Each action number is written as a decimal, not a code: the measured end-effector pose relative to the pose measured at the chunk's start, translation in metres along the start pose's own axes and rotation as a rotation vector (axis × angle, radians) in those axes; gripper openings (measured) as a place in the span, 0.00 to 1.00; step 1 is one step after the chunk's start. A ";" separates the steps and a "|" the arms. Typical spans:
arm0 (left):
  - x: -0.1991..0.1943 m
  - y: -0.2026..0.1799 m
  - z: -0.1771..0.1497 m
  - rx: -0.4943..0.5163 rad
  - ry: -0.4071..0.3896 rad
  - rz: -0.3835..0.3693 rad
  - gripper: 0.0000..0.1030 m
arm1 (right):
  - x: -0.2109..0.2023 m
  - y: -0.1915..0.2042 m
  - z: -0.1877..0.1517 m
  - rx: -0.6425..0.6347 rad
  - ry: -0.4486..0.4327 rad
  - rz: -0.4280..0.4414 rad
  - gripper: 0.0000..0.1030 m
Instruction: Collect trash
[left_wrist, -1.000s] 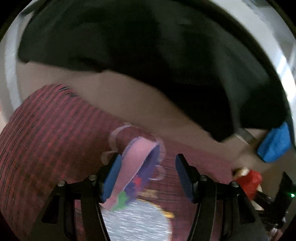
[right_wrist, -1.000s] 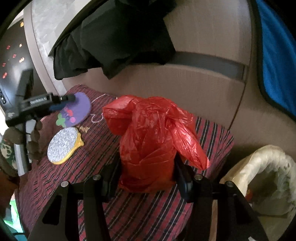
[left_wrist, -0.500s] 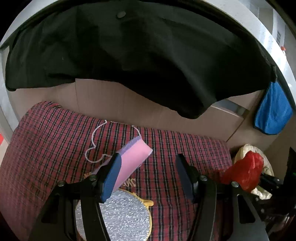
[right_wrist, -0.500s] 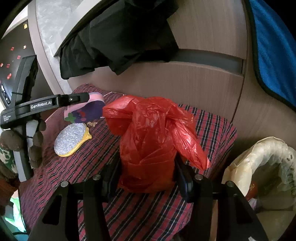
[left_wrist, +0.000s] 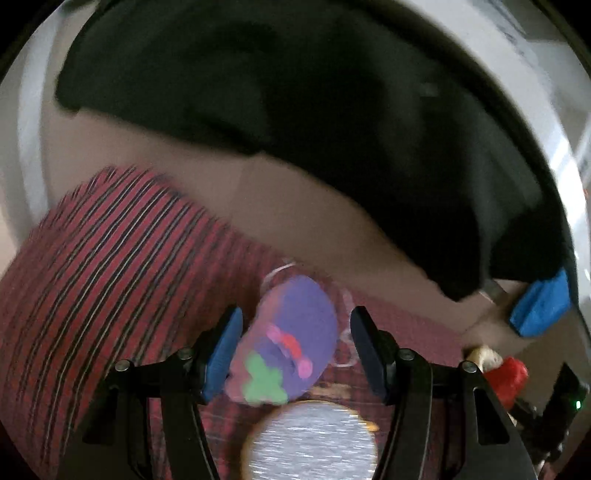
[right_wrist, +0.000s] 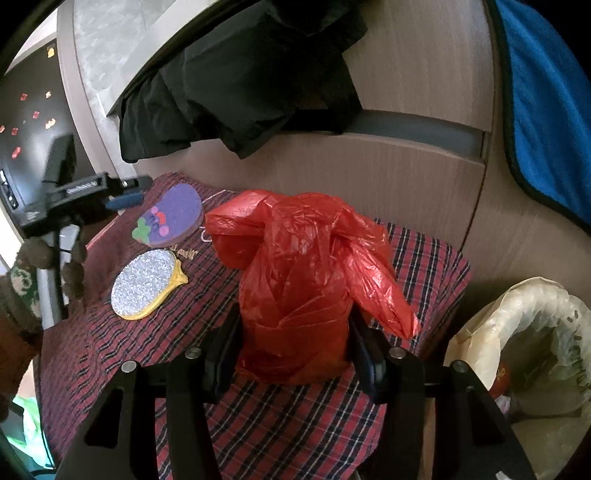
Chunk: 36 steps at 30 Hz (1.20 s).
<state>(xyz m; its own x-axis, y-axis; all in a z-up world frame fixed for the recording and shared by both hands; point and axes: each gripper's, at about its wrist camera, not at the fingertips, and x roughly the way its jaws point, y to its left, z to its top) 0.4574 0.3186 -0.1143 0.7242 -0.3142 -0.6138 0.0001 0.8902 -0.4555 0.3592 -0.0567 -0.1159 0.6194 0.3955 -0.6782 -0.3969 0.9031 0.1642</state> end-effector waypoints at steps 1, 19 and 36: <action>0.004 0.008 -0.001 -0.016 0.010 0.006 0.59 | 0.001 0.001 0.000 0.000 0.002 0.001 0.49; 0.039 0.023 -0.014 -0.069 0.089 0.073 0.67 | 0.023 0.019 0.002 -0.036 0.021 0.020 0.50; 0.039 -0.098 -0.031 0.147 0.070 -0.059 0.65 | 0.015 0.013 -0.006 -0.023 0.002 0.019 0.50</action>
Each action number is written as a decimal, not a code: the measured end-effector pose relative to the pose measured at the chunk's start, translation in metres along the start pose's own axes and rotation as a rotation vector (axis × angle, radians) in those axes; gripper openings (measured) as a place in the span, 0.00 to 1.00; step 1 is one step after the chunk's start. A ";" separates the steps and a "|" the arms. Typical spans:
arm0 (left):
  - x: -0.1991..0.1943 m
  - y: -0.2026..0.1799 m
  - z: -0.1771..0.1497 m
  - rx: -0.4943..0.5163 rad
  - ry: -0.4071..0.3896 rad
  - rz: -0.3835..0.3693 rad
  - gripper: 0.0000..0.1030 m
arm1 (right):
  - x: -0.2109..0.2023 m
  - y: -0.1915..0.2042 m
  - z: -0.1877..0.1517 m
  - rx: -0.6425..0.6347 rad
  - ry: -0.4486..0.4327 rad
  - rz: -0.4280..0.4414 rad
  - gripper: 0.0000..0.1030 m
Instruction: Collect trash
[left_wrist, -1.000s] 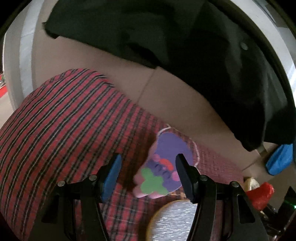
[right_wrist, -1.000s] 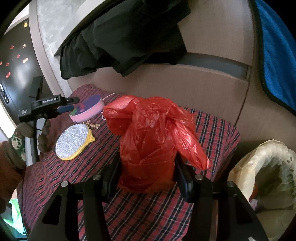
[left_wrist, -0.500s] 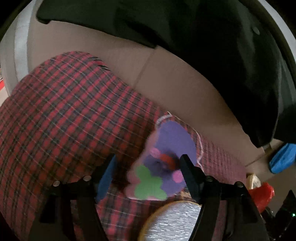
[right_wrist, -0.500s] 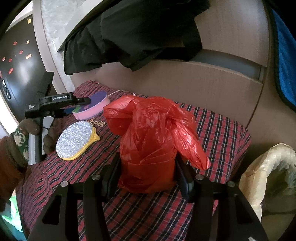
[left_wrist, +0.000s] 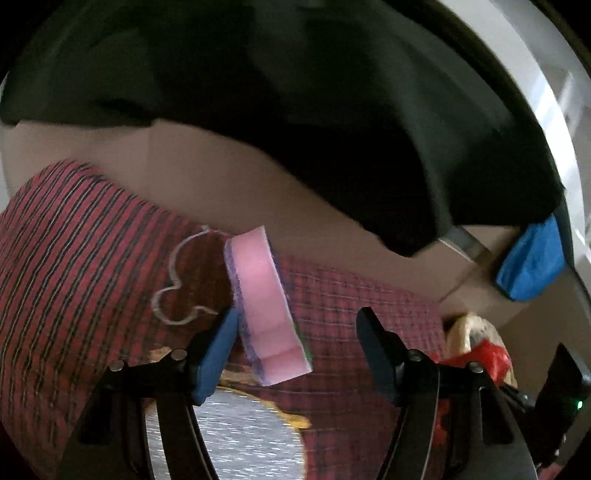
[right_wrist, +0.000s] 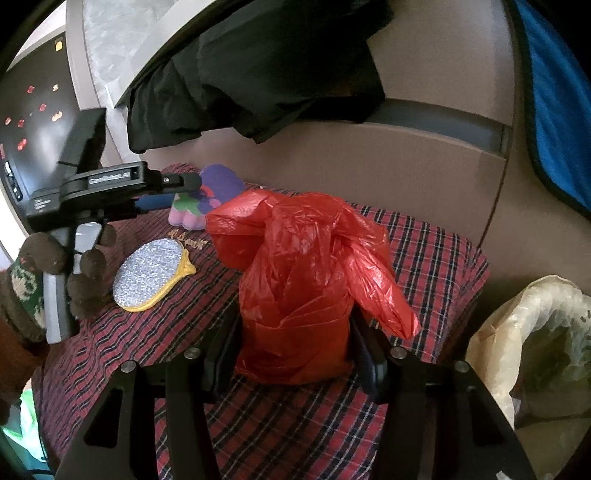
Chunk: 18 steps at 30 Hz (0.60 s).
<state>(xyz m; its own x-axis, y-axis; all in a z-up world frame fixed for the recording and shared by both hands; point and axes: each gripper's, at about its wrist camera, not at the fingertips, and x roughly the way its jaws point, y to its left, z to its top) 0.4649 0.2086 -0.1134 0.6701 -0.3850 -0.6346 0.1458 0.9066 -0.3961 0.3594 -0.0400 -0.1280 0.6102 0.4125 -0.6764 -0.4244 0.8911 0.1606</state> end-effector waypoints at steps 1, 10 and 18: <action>0.002 -0.005 -0.001 0.008 0.004 0.000 0.65 | 0.000 -0.001 -0.001 0.006 0.000 0.003 0.50; 0.023 -0.012 -0.009 -0.052 -0.020 0.117 0.60 | -0.002 -0.006 -0.006 0.018 -0.005 0.015 0.50; 0.026 -0.064 -0.016 0.194 -0.068 0.223 0.60 | 0.001 -0.008 -0.007 0.020 -0.013 0.014 0.51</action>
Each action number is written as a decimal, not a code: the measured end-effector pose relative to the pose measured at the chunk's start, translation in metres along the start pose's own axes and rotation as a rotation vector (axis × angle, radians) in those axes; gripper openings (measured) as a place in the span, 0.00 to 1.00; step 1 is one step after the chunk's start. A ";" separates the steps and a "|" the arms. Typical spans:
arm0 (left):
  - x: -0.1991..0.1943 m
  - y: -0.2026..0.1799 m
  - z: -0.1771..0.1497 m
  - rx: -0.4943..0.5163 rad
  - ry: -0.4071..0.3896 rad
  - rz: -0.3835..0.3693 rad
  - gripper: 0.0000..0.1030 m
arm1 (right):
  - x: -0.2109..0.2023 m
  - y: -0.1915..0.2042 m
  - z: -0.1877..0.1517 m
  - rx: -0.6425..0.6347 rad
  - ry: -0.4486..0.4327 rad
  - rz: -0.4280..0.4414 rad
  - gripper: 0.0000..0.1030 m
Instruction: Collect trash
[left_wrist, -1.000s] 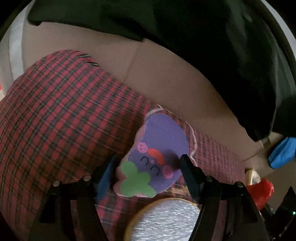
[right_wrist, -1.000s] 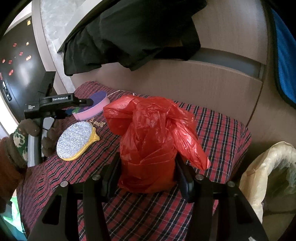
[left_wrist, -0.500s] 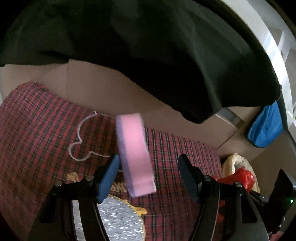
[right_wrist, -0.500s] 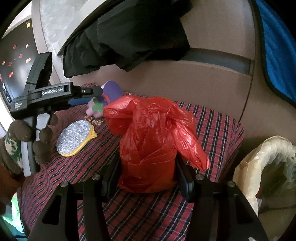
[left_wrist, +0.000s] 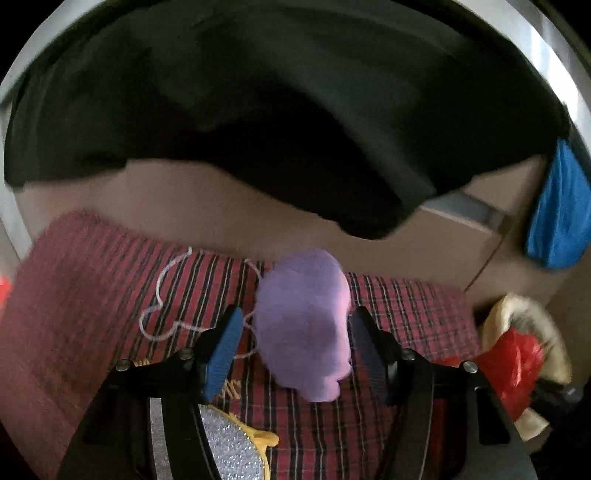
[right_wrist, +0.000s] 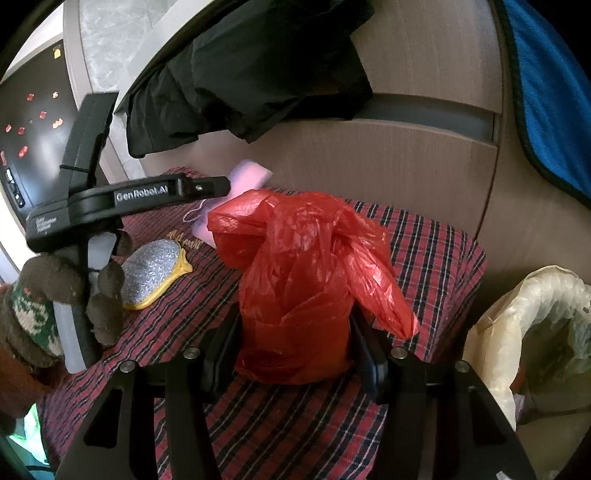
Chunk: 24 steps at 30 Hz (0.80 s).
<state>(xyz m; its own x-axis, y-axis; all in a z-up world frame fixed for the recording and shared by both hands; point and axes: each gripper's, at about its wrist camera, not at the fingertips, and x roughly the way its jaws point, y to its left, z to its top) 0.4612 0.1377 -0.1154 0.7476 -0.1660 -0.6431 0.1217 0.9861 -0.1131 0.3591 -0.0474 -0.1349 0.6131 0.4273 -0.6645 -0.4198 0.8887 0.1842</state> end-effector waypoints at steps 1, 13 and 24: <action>0.000 -0.002 0.001 0.018 0.003 0.013 0.60 | 0.000 0.000 0.000 0.003 0.000 0.001 0.51; 0.011 0.038 -0.003 -0.186 0.063 -0.134 0.59 | -0.010 -0.016 -0.004 0.042 -0.014 0.000 0.51; 0.052 -0.009 -0.001 -0.088 0.175 0.050 0.61 | -0.020 -0.027 -0.006 0.056 -0.032 -0.011 0.51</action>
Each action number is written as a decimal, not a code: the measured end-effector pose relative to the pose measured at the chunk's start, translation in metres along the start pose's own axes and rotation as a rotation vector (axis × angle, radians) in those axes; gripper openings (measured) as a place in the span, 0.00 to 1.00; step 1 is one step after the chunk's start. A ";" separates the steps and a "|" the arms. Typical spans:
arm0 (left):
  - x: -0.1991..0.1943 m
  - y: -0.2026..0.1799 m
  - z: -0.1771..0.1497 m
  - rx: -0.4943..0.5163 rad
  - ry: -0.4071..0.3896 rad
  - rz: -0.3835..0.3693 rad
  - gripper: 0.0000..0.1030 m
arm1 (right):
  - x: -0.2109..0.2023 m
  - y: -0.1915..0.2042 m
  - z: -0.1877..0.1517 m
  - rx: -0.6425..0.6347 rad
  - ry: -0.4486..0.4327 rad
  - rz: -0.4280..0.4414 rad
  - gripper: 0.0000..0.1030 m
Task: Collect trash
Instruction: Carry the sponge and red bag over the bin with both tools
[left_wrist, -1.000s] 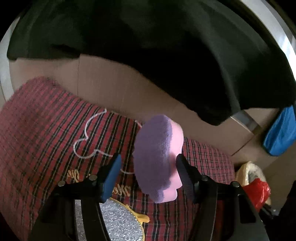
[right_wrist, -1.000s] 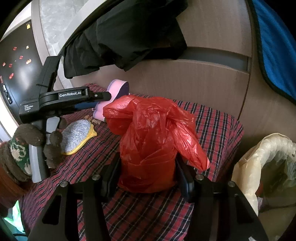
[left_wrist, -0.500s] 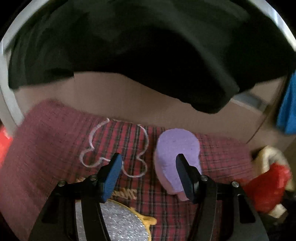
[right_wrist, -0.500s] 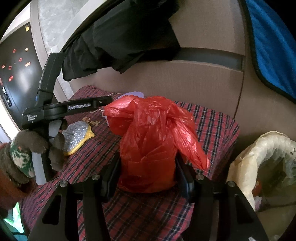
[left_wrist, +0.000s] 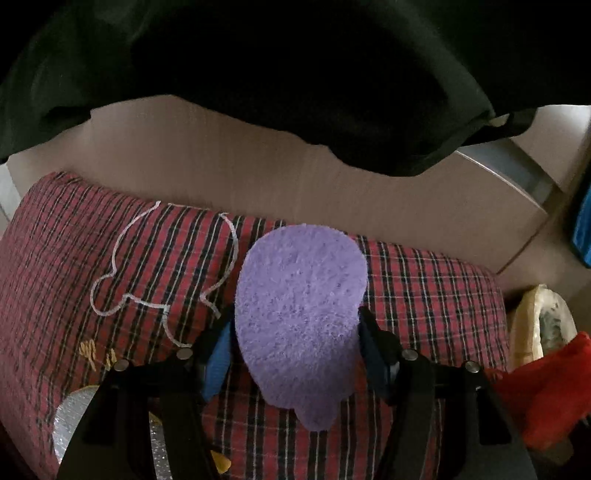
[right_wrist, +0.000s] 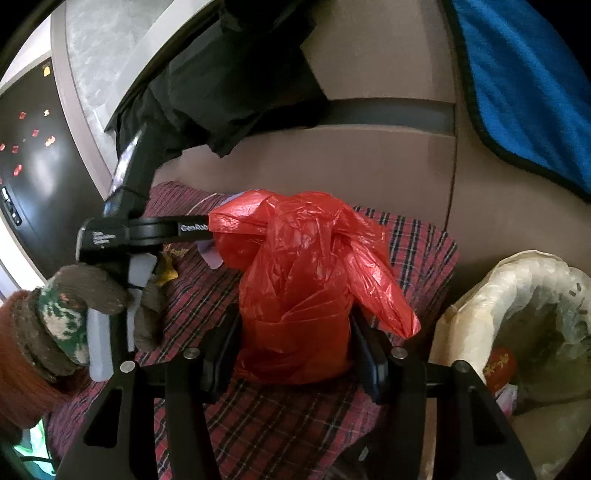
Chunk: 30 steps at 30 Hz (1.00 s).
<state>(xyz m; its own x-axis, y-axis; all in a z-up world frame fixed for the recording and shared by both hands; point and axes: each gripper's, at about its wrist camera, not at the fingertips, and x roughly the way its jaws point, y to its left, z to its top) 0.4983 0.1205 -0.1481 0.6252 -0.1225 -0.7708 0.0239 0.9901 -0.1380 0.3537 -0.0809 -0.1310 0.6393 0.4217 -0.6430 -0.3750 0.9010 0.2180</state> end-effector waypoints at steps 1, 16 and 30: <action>0.000 0.000 0.000 -0.009 0.003 0.002 0.61 | 0.000 -0.001 0.000 0.001 -0.003 -0.002 0.51; -0.123 0.007 -0.025 -0.084 -0.188 0.020 0.57 | -0.037 0.004 0.020 -0.008 -0.088 0.020 0.51; -0.270 -0.081 -0.050 0.026 -0.487 0.019 0.57 | -0.163 -0.006 0.042 -0.132 -0.280 -0.103 0.51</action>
<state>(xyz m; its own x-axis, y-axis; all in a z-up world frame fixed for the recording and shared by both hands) 0.2884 0.0697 0.0401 0.9179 -0.0647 -0.3915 0.0249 0.9941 -0.1060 0.2805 -0.1510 0.0035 0.8312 0.3572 -0.4259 -0.3709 0.9271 0.0538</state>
